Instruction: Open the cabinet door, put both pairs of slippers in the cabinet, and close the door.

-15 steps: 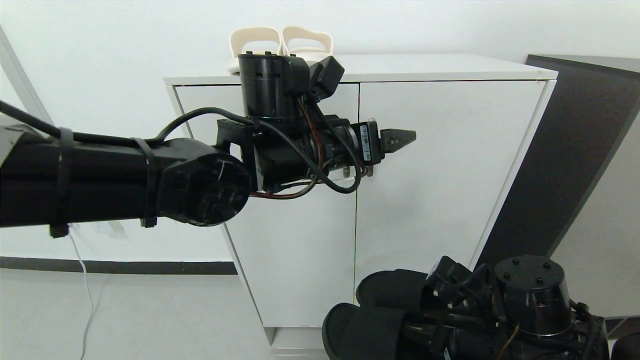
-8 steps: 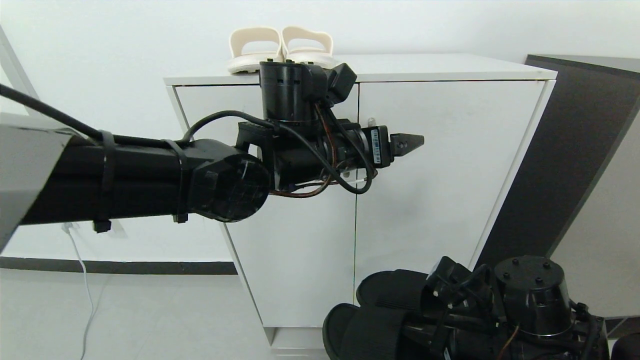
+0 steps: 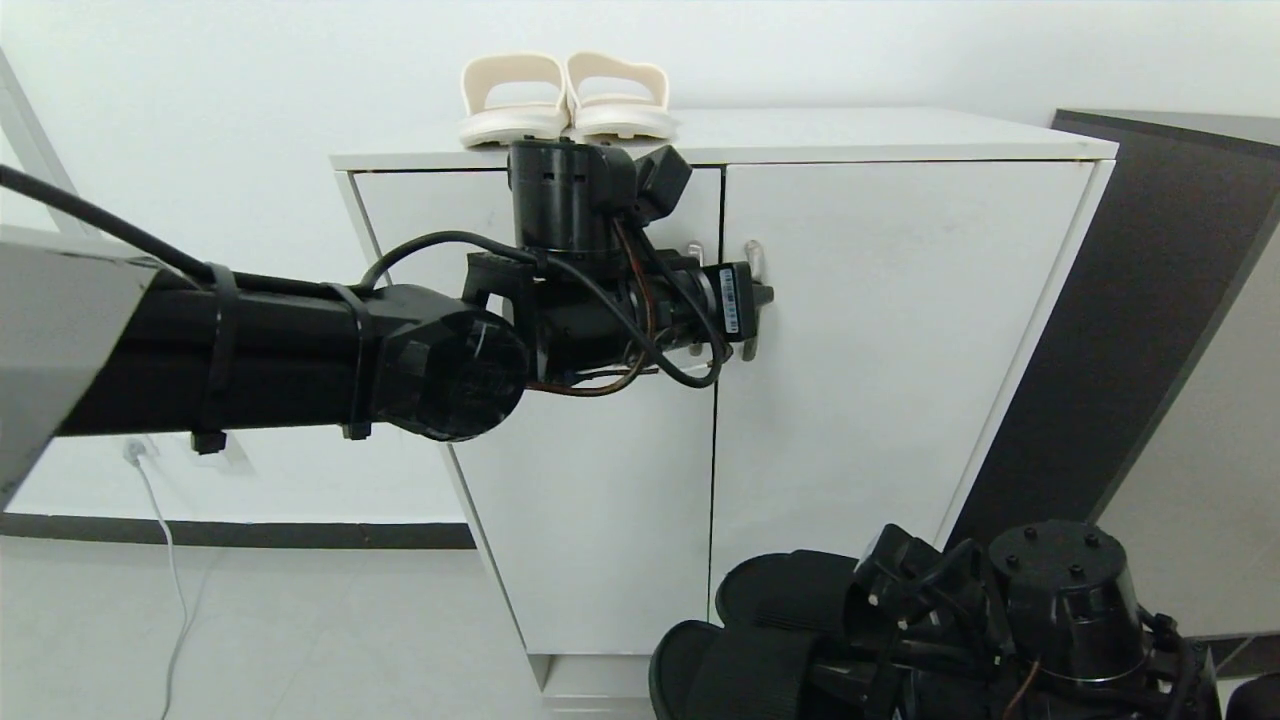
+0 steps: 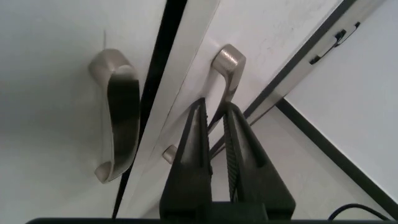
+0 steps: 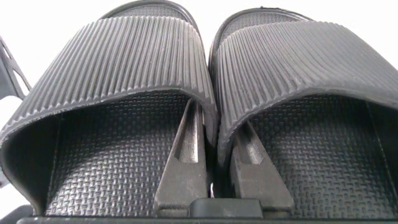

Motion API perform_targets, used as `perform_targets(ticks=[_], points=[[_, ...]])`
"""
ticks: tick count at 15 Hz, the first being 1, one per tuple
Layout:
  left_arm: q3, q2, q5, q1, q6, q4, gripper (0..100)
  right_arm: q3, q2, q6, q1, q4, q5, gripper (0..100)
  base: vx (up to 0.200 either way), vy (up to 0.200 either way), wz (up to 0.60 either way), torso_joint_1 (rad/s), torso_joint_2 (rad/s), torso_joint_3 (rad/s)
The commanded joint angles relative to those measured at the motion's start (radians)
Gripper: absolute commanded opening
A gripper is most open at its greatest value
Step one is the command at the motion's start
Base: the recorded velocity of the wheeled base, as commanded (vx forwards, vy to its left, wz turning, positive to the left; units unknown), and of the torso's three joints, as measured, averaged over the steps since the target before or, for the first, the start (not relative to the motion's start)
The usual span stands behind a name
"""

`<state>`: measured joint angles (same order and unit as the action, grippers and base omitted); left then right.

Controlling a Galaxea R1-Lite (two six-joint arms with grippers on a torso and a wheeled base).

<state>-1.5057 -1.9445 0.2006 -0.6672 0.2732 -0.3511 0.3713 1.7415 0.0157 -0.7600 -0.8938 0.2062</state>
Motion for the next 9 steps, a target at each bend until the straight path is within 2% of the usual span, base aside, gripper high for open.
perform_targets(ticks=[1,5,9], points=[[0.024,0.029,0.010,0.000,0.001,-0.003,0,-0.015,-0.014,0.001,-0.012,0.000,0.016,0,0.000,0.000,0.00,0.000,0.00,0.000],[0.107,0.094,0.036,-0.029,0.001,-0.006,0,-0.057,-0.068,0.018,-0.013,0.001,0.114,0,0.000,0.000,0.00,0.000,0.00,0.000],[0.174,0.162,0.036,-0.061,0.001,-0.008,0,-0.066,-0.071,0.038,-0.022,0.004,0.122,0,0.000,0.000,0.00,0.000,0.00,0.000]])
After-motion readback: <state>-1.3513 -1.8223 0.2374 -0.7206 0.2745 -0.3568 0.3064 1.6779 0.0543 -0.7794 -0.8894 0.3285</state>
